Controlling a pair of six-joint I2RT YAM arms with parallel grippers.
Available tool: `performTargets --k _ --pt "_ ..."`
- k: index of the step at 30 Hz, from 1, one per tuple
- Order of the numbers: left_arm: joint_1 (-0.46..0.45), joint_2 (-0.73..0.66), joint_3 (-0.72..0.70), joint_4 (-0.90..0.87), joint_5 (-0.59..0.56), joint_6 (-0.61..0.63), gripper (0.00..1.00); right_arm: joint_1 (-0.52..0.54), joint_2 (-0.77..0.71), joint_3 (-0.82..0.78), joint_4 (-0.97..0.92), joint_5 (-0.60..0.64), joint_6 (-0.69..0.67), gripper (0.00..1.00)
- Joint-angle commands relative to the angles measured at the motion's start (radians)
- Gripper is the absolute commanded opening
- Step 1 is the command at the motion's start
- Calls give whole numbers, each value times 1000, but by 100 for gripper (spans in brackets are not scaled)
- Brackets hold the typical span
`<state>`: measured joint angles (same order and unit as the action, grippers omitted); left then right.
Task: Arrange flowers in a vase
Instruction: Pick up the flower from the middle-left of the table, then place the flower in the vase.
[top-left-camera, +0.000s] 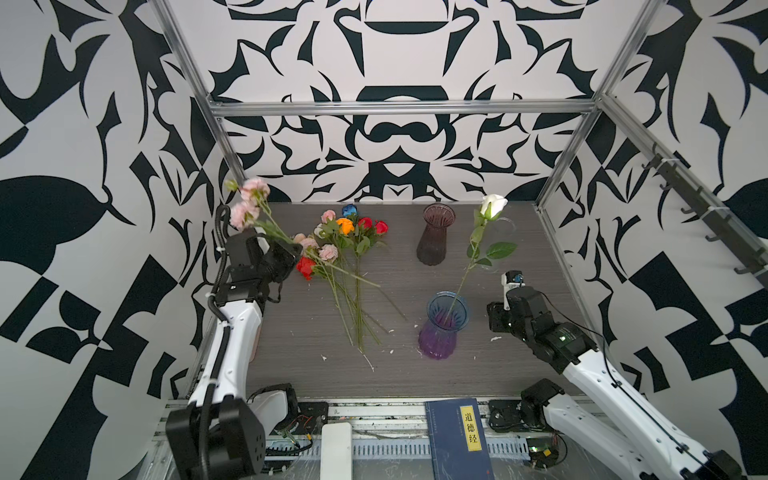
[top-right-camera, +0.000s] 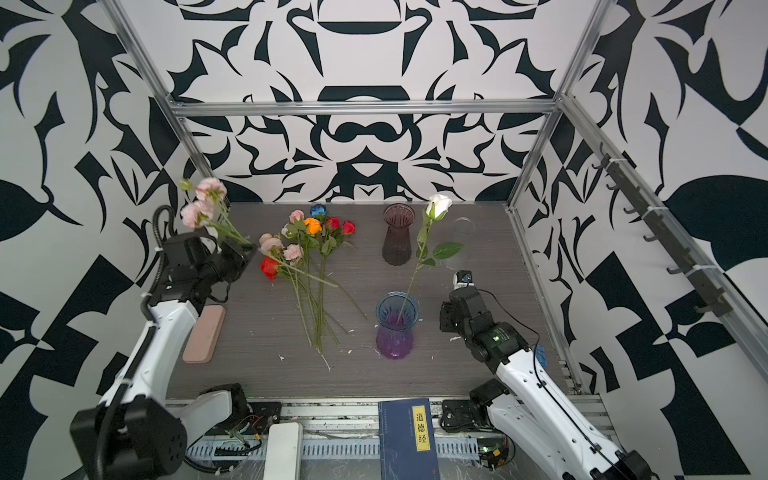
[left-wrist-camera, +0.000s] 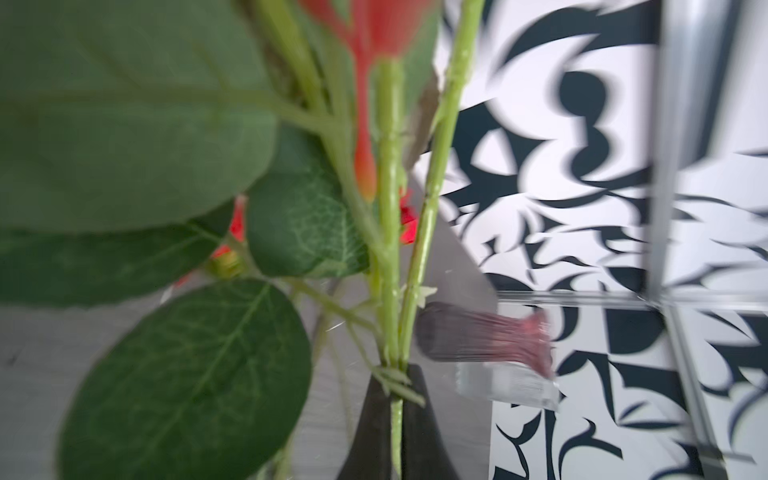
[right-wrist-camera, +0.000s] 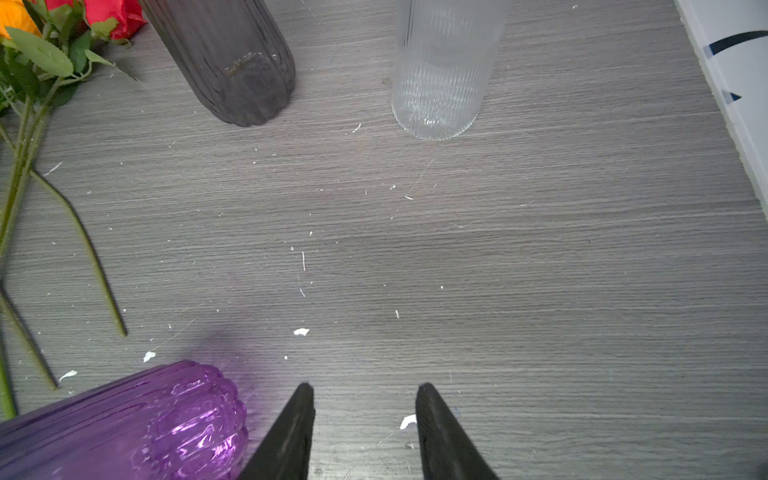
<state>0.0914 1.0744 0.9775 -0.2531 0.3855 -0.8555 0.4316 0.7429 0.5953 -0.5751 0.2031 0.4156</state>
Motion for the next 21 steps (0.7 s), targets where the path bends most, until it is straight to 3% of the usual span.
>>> performTargets --k 1,5,11,13,18,21 --pt "-120 -18 159 -96 -64 46 0 4 -5 11 15 15 1 44" --pt "-368 -53 260 4 -239 107 0 4 -11 9 15 15 1 44" --pt "-695 66 524 4 -265 348 0 6 -20 7 17 16 0 45" --pt "-816 107 591 -37 -324 471 0 5 -22 7 16 16 1 45" --pt "-1015 175 653 -82 -430 654 0 6 -37 2 17 16 0 44" --pt "-1077 229 674 -109 -489 712 0 6 -34 4 17 16 1 45"
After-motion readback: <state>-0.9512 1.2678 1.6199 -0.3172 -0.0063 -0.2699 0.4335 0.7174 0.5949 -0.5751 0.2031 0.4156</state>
